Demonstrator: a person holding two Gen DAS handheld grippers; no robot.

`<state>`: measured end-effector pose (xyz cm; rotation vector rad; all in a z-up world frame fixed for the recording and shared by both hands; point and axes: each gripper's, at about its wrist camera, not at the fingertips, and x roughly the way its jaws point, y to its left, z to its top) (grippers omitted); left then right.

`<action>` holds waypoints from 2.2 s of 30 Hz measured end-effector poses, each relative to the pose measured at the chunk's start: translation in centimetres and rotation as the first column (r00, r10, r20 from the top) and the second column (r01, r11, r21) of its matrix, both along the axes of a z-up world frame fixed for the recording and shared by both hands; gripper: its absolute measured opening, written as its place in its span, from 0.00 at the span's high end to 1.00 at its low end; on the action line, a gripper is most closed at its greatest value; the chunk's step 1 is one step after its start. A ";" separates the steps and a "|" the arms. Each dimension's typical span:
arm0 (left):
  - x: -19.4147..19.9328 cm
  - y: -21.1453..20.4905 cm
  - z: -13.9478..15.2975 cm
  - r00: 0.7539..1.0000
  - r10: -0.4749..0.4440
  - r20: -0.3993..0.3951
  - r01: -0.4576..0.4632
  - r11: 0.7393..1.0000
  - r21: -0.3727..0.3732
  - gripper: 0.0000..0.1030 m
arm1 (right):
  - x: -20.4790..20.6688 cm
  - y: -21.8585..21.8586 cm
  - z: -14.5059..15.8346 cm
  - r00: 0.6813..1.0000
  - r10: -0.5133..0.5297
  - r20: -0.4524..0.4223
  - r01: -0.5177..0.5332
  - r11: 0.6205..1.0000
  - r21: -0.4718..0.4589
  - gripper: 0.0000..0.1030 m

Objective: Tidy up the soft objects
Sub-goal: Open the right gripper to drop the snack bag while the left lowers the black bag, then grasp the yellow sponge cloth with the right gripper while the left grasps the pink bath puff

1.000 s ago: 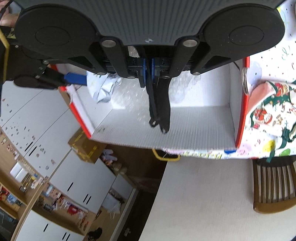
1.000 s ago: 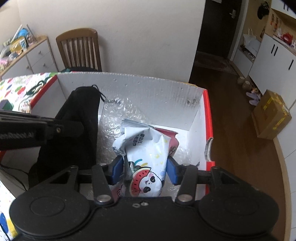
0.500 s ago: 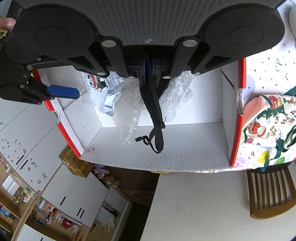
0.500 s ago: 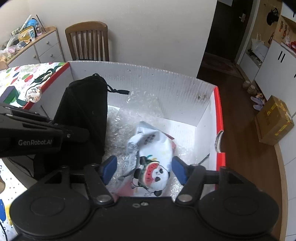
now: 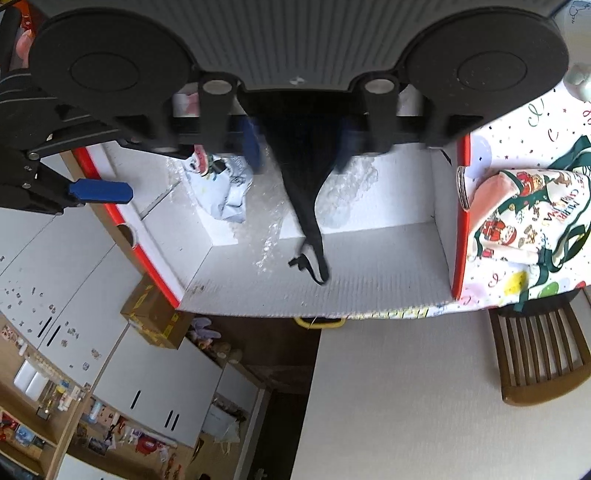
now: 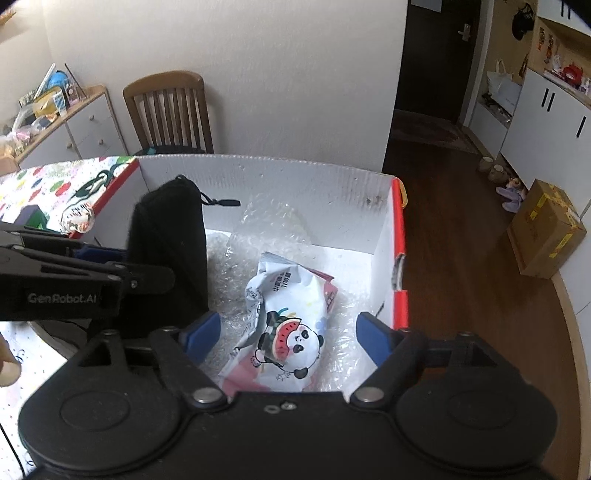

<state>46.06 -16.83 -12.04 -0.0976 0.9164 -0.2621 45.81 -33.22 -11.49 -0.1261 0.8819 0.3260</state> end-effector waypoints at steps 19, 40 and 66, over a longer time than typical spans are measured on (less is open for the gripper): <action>-6.7 1.9 6.1 0.989 -0.012 0.145 0.018 0.999 -0.041 0.25 | -5.5 -1.0 5.2 0.995 0.035 0.092 -0.045 0.992 0.118 0.03; -17.2 10.6 9.3 0.967 0.097 0.236 -0.074 0.992 -0.105 0.02 | -14.5 5.6 6.4 0.986 0.129 0.109 -0.145 0.978 0.150 0.00; -27.0 27.4 4.8 0.923 0.249 0.294 -0.268 0.963 0.025 0.00 | -17.8 16.3 0.0 0.999 -0.043 -0.013 0.044 0.990 0.132 0.00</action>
